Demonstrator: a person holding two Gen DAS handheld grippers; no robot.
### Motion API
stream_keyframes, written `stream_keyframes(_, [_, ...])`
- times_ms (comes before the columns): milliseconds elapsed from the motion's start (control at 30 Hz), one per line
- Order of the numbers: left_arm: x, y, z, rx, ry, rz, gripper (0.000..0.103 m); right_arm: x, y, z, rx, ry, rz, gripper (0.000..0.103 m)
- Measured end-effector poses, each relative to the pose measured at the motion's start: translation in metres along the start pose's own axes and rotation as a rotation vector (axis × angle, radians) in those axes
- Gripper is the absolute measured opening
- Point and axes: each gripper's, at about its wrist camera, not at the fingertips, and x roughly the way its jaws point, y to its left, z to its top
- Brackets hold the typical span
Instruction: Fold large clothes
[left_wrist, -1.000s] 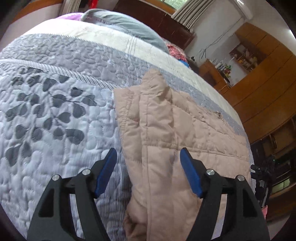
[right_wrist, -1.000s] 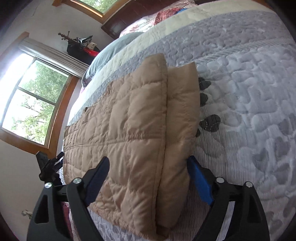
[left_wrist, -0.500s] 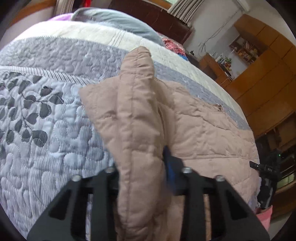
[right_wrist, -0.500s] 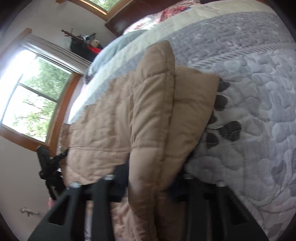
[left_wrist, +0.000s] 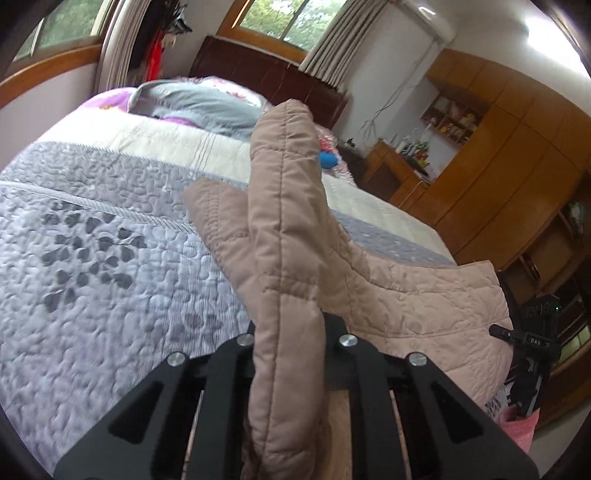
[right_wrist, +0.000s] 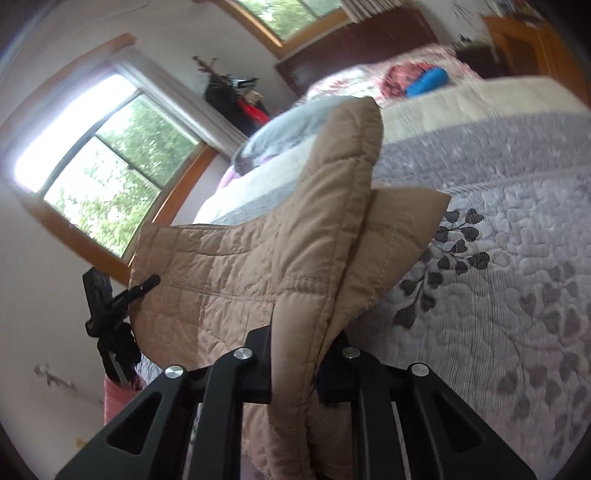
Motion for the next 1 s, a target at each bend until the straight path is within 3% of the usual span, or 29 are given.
stream_keyframes(233, [-0.057,0.011,-0.053,0.028,0.021,-0.013,0.012,-0.028,0.020,-0.059,-0.042,0.046,-0.003,0.015])
stream_keyframes(367, [-0.047,0.028,-0.082,0.014,0.084,0.021,0.012,-0.009,0.005,-0.094,-0.012,0.124,-0.036,0.015])
stream_keyframes(500, [-0.019,0.053,-0.112,0.015,0.143,0.107,0.015,0.014,-0.022,-0.120,0.058,0.173,-0.086,0.019])
stream_keyframes(600, [-0.002,0.069,-0.129,0.015,0.171,0.141,0.021,0.023,-0.042,-0.129,0.109,0.188,-0.087,0.023])
stream_keyframes(867, [0.009,0.076,-0.147,0.060,0.121,0.191,0.026,0.041,-0.061,-0.134,0.142,0.205,-0.054,0.029])
stream_keyframes(1000, [-0.008,0.078,-0.143,-0.002,0.123,0.181,0.034,0.029,-0.055,-0.130,0.111,0.197,-0.110,0.046])
